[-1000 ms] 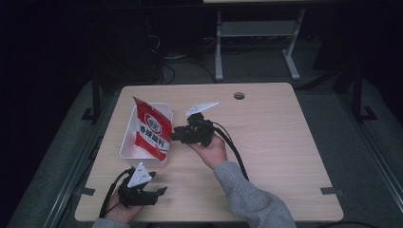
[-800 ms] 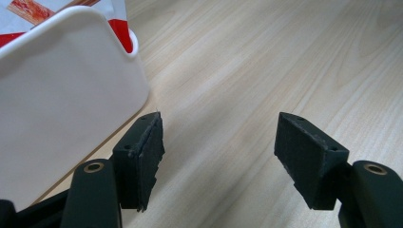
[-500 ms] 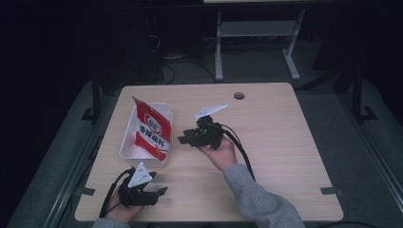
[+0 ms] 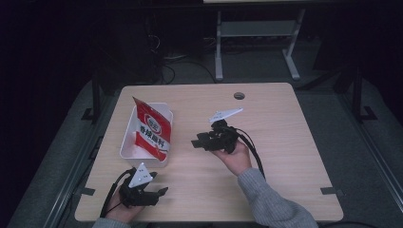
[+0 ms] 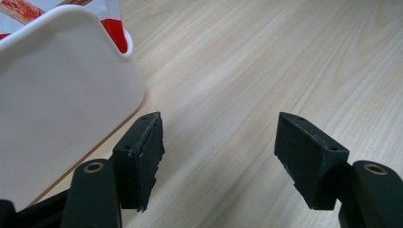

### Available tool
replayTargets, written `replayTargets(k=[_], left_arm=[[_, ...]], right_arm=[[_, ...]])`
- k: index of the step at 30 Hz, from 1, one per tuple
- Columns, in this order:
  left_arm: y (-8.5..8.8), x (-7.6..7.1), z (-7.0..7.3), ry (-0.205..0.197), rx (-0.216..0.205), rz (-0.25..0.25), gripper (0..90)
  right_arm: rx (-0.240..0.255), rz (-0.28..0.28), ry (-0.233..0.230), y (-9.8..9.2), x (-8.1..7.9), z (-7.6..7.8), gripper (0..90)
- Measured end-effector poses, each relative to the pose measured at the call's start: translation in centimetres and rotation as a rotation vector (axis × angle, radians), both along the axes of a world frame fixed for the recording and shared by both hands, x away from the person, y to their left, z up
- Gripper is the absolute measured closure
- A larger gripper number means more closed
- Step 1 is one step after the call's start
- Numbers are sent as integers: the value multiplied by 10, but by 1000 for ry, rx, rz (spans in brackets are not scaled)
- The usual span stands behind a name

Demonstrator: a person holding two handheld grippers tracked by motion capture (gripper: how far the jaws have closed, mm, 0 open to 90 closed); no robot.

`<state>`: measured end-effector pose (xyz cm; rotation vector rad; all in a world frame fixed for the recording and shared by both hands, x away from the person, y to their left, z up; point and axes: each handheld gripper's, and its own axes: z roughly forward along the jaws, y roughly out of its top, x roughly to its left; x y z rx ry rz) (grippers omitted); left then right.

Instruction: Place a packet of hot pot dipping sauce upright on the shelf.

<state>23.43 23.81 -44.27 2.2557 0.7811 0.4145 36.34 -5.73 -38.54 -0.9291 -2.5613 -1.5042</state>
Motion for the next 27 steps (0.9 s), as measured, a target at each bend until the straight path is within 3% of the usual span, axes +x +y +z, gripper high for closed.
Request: replayTargets(k=[27], left_arm=[[-2, -1, 0, -7, -2, -10, 322]], right_arm=[[-26, -28, 45, -62, -21, -16, 526]])
